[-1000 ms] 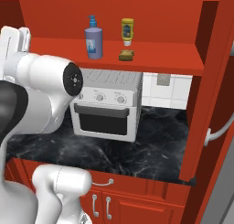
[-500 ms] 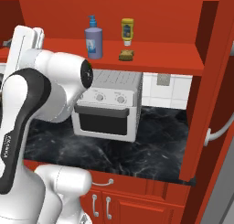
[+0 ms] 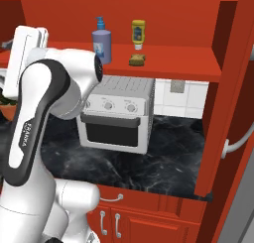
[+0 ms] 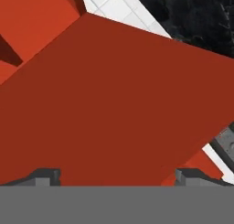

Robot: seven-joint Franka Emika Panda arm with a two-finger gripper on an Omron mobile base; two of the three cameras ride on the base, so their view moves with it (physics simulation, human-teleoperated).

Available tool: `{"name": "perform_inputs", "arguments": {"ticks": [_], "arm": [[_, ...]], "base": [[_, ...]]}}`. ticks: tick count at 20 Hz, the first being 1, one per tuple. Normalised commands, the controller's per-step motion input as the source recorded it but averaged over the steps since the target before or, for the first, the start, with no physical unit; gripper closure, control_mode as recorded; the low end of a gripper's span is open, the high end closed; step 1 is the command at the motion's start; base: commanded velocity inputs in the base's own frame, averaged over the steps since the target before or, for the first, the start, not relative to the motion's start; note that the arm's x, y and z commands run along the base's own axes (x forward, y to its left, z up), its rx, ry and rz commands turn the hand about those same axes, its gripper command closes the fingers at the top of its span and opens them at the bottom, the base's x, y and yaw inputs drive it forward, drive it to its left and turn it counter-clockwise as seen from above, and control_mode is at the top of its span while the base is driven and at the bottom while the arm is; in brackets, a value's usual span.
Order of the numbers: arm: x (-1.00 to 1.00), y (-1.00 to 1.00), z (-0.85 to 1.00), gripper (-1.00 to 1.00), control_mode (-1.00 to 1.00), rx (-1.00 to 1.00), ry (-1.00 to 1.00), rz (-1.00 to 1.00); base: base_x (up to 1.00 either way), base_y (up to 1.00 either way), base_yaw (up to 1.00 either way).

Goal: Pick the soap dispenser and sponge from the cabinet and place them on the counter.

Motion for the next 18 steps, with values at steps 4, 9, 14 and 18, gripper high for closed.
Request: {"name": "perform_inputs", "arguments": {"ticks": [4, 9, 14, 18], "arm": [[0.11, 0.22, 0.00, -1.00, -1.00, 0.00, 0.06, 0.09], [0.17, 0.22, 0.00, -1.00, -1.00, 0.00, 0.09, 0.10], [0.03, 0.20, 0.00, -1.00, -1.00, 0.00, 0.10, 0.14], [0.01, 0.22, 0.00, -1.00, -1.00, 0.00, 0.09, 0.14]], "base": [[0.00, 0.00, 0.00], [0.00, 0.00, 0.00], [0.00, 0.00, 0.00], [0.00, 0.00, 0.00]]}}
